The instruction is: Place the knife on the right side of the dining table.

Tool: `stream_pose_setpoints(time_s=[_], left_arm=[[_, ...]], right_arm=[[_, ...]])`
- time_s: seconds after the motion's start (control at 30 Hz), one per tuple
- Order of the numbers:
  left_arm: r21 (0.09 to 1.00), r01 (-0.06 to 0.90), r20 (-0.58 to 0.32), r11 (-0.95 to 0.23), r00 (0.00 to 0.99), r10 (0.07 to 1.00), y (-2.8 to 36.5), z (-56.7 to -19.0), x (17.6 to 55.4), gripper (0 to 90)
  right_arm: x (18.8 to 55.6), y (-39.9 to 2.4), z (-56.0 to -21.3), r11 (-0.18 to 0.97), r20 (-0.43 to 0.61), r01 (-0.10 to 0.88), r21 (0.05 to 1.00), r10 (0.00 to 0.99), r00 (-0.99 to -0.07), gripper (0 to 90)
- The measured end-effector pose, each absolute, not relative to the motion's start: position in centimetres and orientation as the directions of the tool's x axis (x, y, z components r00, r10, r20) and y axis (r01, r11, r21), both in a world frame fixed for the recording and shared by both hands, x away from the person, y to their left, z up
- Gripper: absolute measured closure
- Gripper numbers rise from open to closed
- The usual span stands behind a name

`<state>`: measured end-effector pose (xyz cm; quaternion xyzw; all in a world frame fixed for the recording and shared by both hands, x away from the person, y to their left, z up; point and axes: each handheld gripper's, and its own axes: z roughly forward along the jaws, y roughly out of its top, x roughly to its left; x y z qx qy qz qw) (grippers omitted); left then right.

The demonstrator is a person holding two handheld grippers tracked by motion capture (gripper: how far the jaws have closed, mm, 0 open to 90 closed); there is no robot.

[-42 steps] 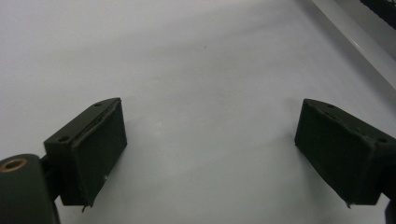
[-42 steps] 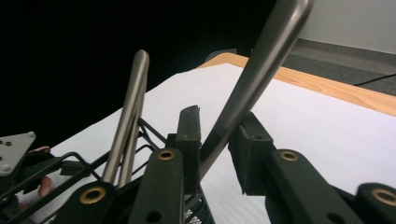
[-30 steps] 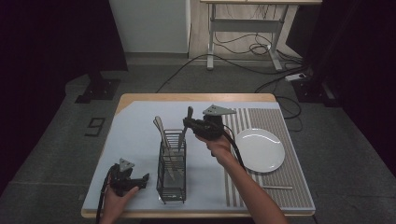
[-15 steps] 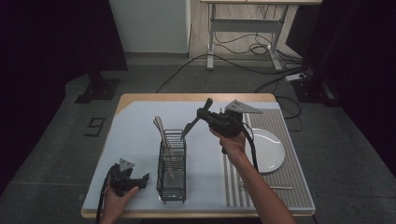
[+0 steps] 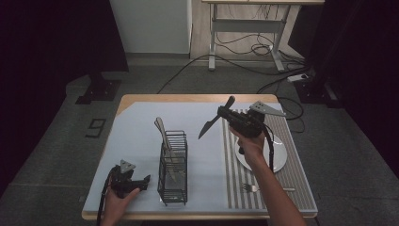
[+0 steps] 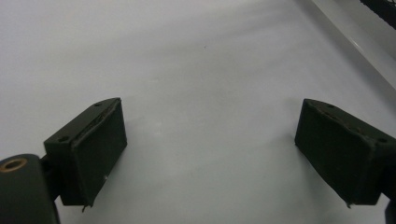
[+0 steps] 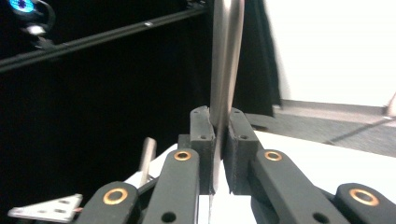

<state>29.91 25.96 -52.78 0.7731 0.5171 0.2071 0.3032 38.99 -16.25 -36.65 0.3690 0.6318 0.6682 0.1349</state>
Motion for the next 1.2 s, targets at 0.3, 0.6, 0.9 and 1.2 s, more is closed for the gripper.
stream_pose_setpoints(time_s=[0.3, 0.6, 0.9, 1.2], left_arm=[[0.683, 0.674, 0.006, -0.281, 0.380, 0.925, 26.0, -52.8, 29.9, 8.5], [0.682, 0.675, 0.007, -0.283, 0.381, 0.925, 26.0, -52.8, 29.9, 8.5], [0.682, 0.675, 0.007, -0.283, 0.381, 0.925, 26.0, -52.8, 29.9, 8.5], [0.682, 0.675, 0.006, -0.282, 0.381, 0.925, 26.0, -52.8, 29.9, 8.6]], right_arm=[[41.4, -18.0, -39.7, -0.168, 0.353, 0.339, 0.926, 0.708, -0.611, 83.5], [43.4, -18.8, -41.2, -0.163, 0.336, 0.342, 0.926, 0.771, -0.541, 83.4], [45.6, -19.9, -41.9, -0.175, 0.331, 0.340, 0.924, 0.812, -0.481, 83.4], [47.5, -21.3, -43.2, -0.201, 0.339, 0.345, 0.917, 0.848, -0.407, 83.4]])
